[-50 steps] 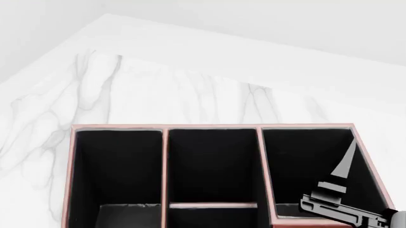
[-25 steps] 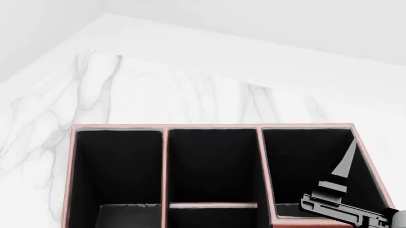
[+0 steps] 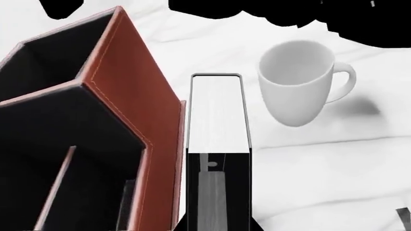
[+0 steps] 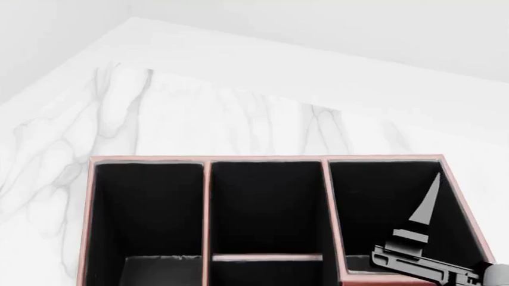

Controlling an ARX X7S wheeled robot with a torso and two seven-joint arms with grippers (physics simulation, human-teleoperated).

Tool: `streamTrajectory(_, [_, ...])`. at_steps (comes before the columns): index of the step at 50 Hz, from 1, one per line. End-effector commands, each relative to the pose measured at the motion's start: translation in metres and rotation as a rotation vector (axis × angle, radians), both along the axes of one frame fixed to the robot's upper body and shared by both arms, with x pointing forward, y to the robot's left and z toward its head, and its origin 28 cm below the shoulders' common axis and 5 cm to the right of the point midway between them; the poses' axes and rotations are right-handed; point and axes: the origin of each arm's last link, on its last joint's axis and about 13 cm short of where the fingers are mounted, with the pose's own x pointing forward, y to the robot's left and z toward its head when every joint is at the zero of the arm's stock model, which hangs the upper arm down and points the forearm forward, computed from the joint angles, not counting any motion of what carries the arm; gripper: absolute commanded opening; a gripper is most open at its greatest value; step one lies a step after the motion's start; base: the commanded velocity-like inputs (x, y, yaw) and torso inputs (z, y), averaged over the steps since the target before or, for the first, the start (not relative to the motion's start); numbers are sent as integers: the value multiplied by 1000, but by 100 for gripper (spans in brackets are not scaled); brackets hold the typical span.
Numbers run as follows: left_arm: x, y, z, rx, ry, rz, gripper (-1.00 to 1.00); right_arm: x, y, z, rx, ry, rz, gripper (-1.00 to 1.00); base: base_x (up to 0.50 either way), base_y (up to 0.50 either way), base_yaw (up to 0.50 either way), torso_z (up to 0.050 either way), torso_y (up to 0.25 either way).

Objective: Pick up the book and place it in the front compartment of the caddy.

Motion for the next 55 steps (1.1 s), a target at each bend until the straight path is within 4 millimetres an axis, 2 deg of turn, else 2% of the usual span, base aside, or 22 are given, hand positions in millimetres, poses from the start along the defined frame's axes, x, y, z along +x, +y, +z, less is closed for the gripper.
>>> streamTrajectory(1, [7, 1, 29, -40, -124, 7, -100, 0, 0, -1, -5, 2, 2, 100, 0, 0, 0, 0, 0])
streamTrajectory(18, [43, 5, 53, -17, -335, 71, -100, 1, 2, -3, -12, 8, 11, 100, 0, 0, 0, 0, 1])
streamTrajectory(25, [65, 10, 61, -16, -415, 124, -100, 1, 2, -4, -13, 9, 15, 100, 0, 0, 0, 0, 1])
streamTrajectory(34, [76, 8, 72, -27, -458, 118, -100, 1, 2, -4, -16, 7, 17, 100, 0, 0, 0, 0, 1])
streamTrajectory(55, [111, 4, 78, -58, -595, 119, -100, 1, 0, -3, -9, 6, 16, 100, 0, 0, 0, 0, 1])
